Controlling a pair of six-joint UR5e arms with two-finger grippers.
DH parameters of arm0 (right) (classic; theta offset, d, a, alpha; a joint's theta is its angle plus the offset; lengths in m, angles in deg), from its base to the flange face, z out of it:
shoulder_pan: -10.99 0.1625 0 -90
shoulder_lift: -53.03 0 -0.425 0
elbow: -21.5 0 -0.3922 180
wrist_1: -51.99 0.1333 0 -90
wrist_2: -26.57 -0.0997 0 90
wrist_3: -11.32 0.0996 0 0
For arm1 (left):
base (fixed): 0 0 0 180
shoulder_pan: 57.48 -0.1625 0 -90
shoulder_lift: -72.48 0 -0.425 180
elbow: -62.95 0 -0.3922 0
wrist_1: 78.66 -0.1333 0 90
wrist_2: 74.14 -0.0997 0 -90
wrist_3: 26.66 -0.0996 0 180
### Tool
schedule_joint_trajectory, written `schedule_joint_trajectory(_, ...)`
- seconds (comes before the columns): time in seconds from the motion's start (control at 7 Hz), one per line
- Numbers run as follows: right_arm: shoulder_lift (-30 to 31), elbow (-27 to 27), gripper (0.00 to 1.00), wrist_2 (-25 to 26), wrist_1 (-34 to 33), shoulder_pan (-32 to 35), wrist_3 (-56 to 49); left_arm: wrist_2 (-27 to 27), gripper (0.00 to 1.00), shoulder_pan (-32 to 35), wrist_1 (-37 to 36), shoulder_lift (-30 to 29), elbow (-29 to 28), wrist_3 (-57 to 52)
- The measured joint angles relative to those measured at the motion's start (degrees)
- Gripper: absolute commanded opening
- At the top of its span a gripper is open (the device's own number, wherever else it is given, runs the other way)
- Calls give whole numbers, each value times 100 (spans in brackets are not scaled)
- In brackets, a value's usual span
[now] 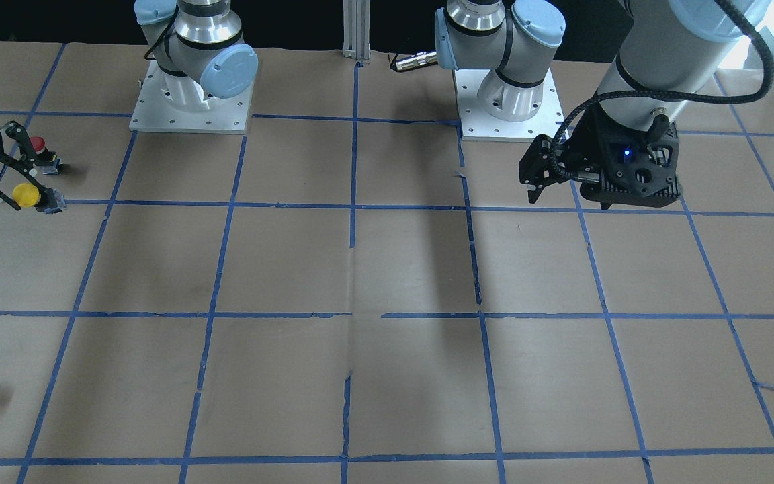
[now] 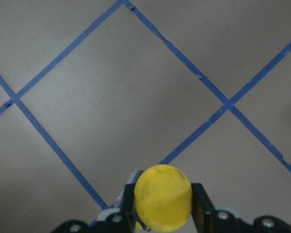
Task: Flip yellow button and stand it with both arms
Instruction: 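Lower the button upright onto the table with the right gripper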
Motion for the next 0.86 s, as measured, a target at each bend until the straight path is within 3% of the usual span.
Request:
schedule_joint_trajectory(0.43, -900, 21, 26, -657, -702, -546, -1702, 1, 99, -16, -41, 3, 24, 4)
schedule_joint_trajectory(0.86, -1416, 48, 26, -789, -1110, -892, -2568, 1, 99, -40, -100, 4, 24, -1)
